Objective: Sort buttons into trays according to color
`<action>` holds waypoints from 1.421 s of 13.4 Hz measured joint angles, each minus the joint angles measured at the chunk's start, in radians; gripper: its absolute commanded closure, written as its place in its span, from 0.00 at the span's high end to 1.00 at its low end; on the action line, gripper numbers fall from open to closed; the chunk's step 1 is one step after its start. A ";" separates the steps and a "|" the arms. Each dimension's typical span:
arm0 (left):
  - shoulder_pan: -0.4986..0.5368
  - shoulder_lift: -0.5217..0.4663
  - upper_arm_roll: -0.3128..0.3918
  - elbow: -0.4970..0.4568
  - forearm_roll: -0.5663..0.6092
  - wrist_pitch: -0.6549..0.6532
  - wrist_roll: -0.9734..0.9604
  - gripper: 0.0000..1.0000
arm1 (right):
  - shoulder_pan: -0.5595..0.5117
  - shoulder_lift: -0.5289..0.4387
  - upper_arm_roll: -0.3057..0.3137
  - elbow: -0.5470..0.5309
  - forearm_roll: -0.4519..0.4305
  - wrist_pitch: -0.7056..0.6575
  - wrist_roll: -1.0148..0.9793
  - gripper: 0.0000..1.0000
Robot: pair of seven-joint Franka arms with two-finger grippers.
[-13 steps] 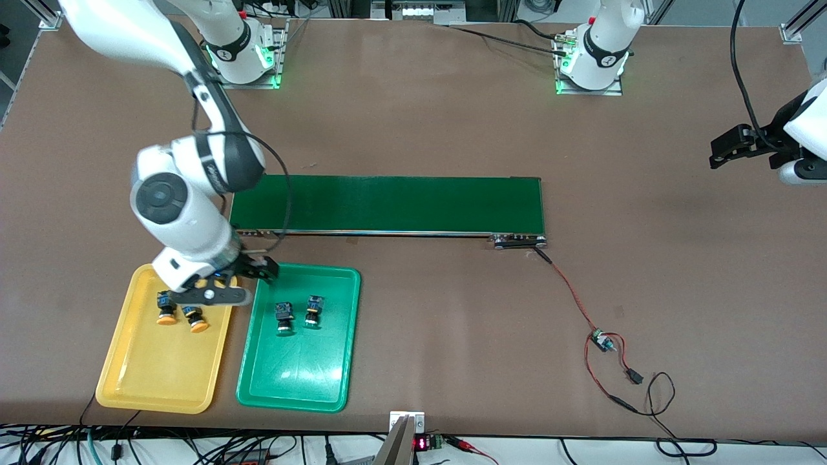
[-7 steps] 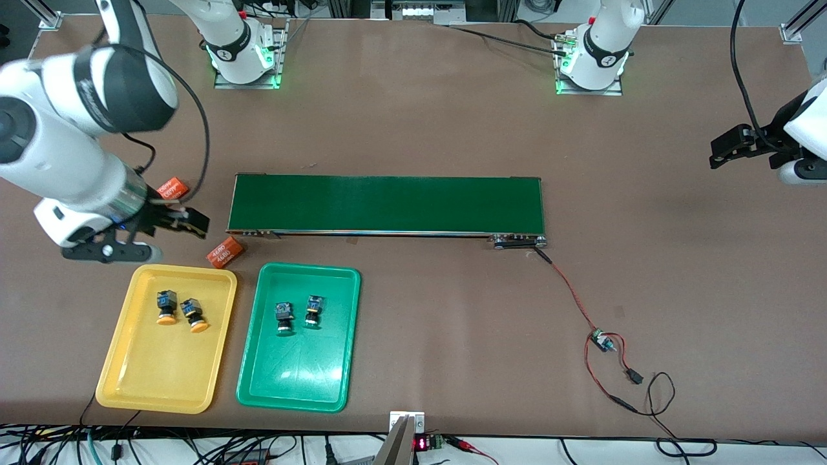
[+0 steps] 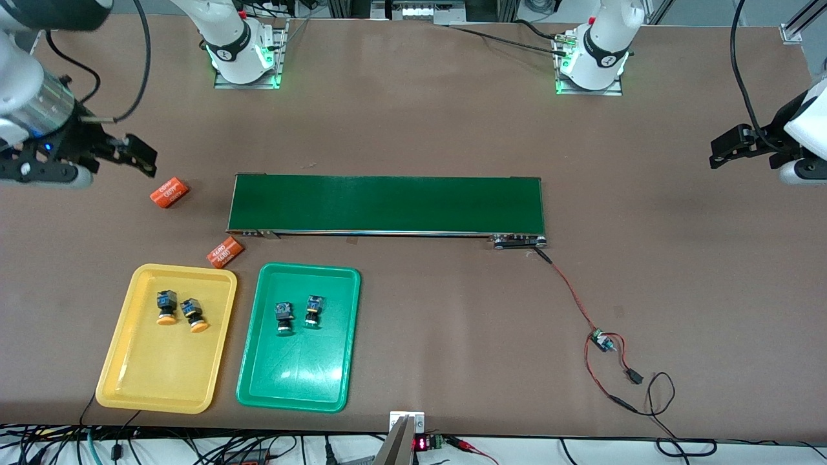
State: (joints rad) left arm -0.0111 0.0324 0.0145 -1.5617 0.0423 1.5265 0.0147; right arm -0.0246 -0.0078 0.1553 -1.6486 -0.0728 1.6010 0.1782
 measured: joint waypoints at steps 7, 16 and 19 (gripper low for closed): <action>0.000 0.000 0.000 0.000 0.000 0.000 0.000 1.00 | -0.008 -0.025 -0.039 -0.027 0.019 -0.062 -0.083 1.00; 0.000 0.000 0.000 0.000 0.000 0.000 0.000 1.00 | -0.012 -0.020 -0.051 -0.099 0.029 0.023 -0.098 1.00; 0.000 0.000 0.000 0.000 0.000 0.000 0.000 1.00 | -0.020 0.014 -0.069 -0.051 0.039 0.032 -0.096 1.00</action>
State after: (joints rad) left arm -0.0107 0.0324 0.0149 -1.5617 0.0423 1.5265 0.0147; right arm -0.0443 0.0065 0.0867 -1.6998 -0.0335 1.6327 0.0819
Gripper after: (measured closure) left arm 0.000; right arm 0.000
